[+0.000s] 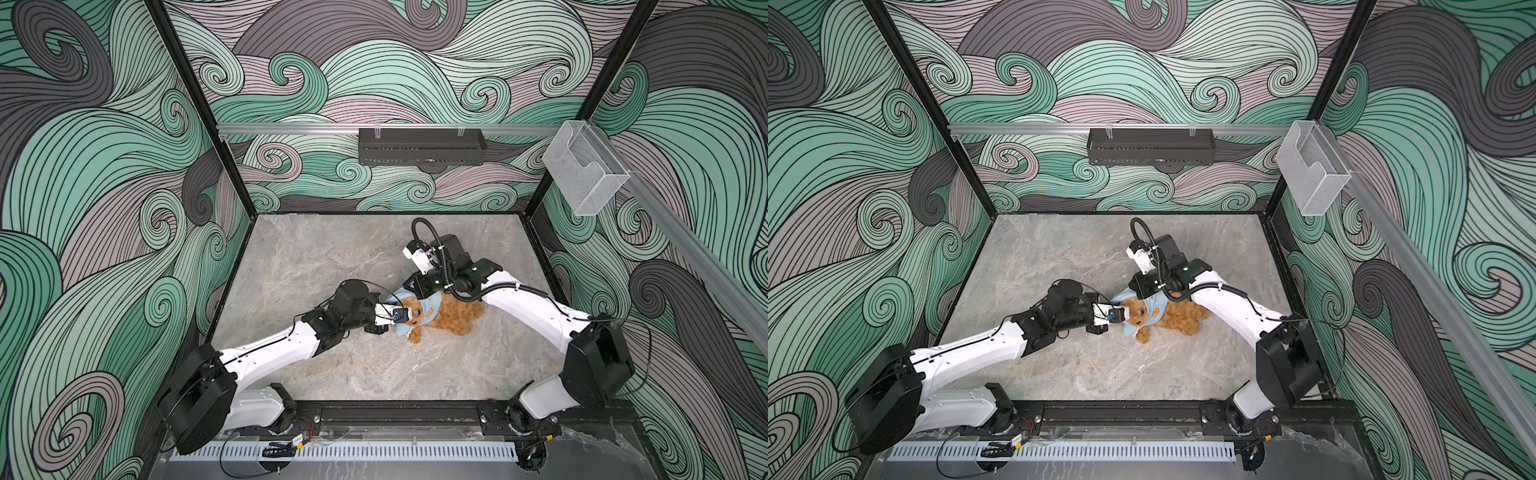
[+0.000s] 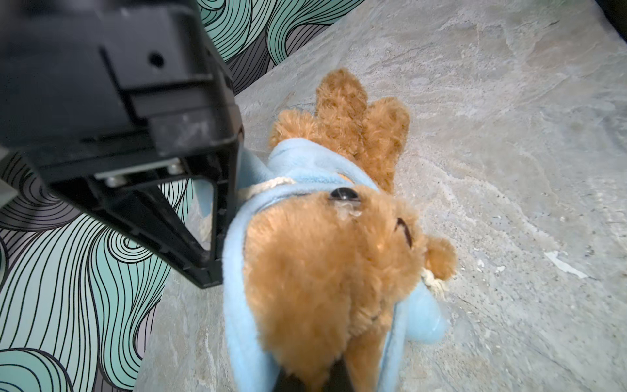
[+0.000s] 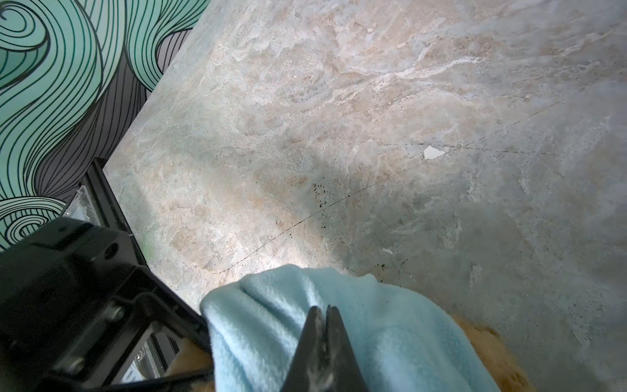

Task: Dress the teddy bear

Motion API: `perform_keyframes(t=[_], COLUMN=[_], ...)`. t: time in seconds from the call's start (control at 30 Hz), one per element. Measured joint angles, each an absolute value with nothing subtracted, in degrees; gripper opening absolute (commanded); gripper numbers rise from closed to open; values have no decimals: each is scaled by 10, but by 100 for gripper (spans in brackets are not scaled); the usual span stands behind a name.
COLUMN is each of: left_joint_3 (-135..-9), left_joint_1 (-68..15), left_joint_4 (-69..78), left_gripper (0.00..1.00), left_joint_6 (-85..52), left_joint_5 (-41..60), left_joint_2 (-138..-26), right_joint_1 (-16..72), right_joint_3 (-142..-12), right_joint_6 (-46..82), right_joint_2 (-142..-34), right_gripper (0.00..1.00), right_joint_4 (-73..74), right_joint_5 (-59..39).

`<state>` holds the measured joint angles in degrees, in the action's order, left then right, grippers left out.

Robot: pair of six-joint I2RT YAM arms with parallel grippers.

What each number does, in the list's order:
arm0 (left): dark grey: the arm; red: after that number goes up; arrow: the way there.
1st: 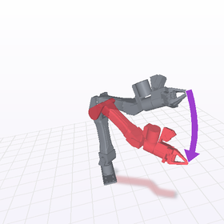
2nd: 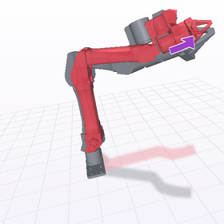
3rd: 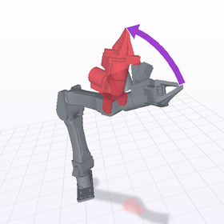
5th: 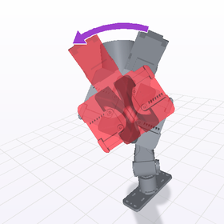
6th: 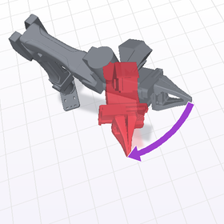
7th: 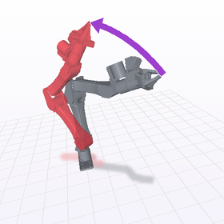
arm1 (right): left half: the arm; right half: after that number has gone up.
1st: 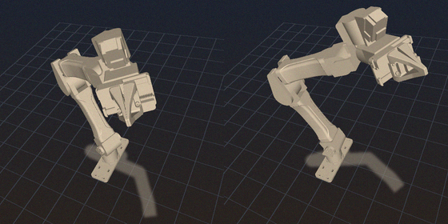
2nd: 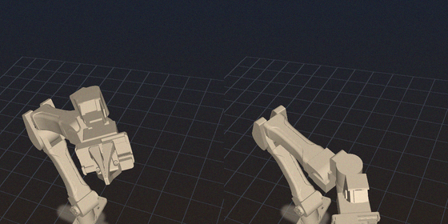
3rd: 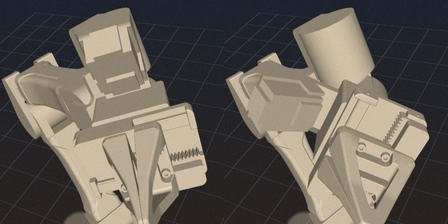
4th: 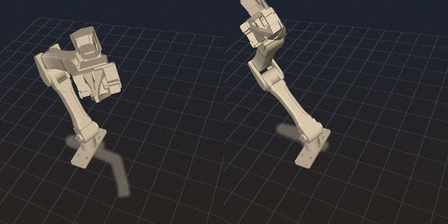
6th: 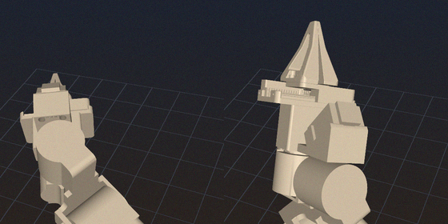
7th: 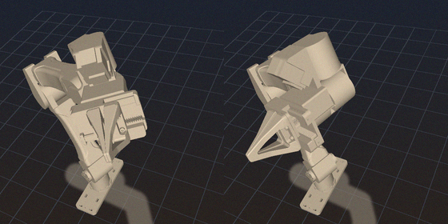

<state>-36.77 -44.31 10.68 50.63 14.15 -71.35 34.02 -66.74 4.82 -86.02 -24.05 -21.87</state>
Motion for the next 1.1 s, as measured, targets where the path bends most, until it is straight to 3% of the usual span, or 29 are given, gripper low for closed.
perform_keyframes(t=[0.17,0.27,0.63,0.7,0.9,1.1], left_joint_3=[-368,-368,-368,-368,-368,-368], left_joint_1=[-447,-447,-447,-448,-448,-449], left_joint_4=[103,102,98,95,85,86], left_gripper=[0,0,0,0,0,0], left_joint_6=[509,510,510,510,515,521], left_joint_5=[142,142,142,142,141,138], left_joint_2=[-710,-710,-710,-710,-710,-710], right_joint_1=[319,322,345,346,352,357], right_joint_3=[-620,-609,-609,-609,-632,-648], right_joint_6=[1,-25,-116,-120,-115,-90], right_joint_2=[-766,-740,-798,-806,-834,-849], right_gripper=[40,49,62,59,28,9], right_joint_4=[-211,-203,-236,-236,-244,-251], right_joint_5=[-245,-272,-301,-302,-270,-228])
